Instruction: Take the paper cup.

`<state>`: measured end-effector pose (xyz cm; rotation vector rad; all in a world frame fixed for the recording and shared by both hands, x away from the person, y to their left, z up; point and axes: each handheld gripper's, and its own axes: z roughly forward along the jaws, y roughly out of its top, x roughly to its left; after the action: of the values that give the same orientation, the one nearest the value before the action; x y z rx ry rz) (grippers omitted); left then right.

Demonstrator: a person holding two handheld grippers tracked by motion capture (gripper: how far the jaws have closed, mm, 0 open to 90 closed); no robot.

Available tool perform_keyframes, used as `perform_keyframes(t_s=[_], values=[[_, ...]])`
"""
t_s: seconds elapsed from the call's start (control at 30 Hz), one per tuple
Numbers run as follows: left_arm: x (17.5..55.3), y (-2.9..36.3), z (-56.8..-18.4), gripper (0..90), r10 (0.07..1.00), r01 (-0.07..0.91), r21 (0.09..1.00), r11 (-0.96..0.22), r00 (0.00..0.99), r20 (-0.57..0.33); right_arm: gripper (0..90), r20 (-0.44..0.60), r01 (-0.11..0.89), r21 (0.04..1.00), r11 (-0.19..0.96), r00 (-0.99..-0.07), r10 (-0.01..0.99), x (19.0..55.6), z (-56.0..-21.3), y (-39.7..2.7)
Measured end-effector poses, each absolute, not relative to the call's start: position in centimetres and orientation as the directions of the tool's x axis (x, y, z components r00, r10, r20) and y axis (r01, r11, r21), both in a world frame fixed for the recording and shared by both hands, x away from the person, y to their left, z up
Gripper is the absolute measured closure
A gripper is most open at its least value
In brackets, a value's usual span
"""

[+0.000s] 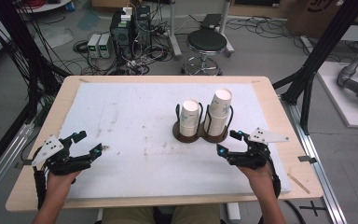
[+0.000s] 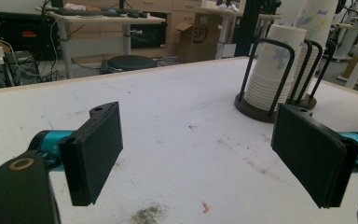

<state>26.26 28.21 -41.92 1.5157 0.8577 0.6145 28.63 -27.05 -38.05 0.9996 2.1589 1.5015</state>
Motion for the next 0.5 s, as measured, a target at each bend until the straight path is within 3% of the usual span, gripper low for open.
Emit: perform_keyframes(t_s=[0.5], values=[[26.5,28.1,-41.9,16.5,0.794,0.168,0.986,0.006,0.599,-0.107,20.9,0.060,0.297,0.915,0.273,-0.768,0.637,32.3,-35.0,-22.0]])
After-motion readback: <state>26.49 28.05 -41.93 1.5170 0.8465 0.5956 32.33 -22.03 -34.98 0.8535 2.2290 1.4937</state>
